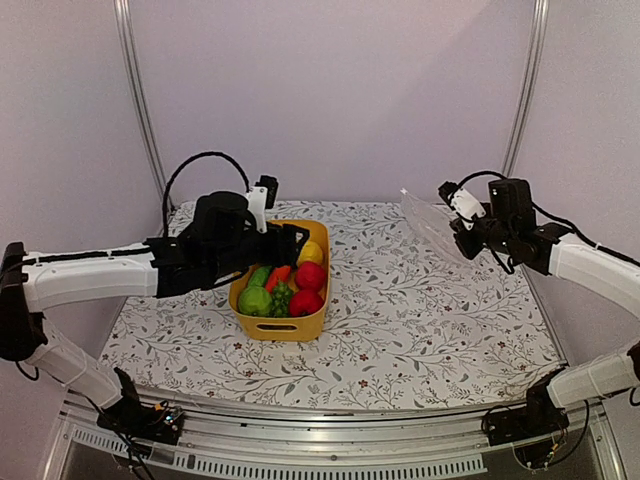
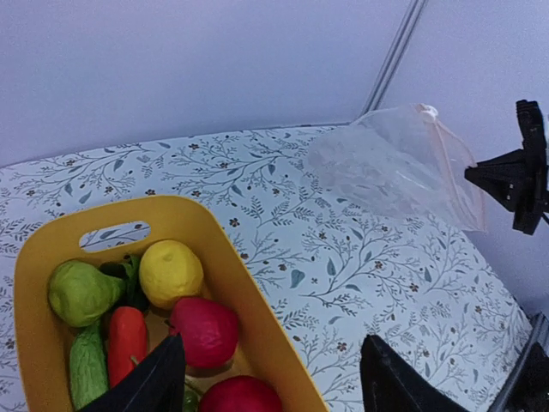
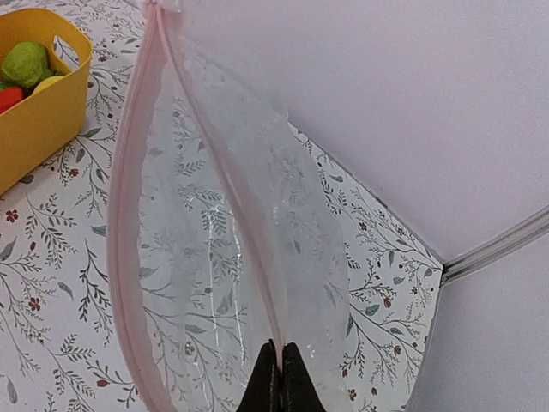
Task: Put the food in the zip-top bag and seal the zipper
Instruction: Pick up the zipper food storage bag from the center of the board, then adjust the zipper food storage bag.
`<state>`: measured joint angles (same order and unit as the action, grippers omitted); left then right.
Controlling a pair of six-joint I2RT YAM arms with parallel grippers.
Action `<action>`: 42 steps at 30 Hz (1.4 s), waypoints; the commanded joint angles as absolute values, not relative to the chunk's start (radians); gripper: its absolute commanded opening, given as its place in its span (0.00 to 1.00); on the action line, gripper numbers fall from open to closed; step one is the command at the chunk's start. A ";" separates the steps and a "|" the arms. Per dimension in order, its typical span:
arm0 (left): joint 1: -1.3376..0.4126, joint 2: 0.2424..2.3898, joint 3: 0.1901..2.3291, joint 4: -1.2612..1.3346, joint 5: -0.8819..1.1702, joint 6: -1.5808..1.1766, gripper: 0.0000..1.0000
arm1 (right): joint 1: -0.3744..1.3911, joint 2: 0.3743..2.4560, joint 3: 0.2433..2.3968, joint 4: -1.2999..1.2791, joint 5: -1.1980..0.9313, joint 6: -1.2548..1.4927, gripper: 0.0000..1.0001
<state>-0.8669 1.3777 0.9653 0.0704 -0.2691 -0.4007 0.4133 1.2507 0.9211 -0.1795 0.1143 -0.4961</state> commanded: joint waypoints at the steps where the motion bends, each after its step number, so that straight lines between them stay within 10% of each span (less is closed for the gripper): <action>1: -0.970 1.494 1.060 0.150 -0.304 -0.522 0.69 | 0.414 1.242 0.942 -0.186 0.026 -0.397 0.00; 42: -1.111 2.010 1.169 0.809 -0.244 -0.312 0.74 | 0.131 1.028 1.345 -0.509 -0.878 0.083 0.00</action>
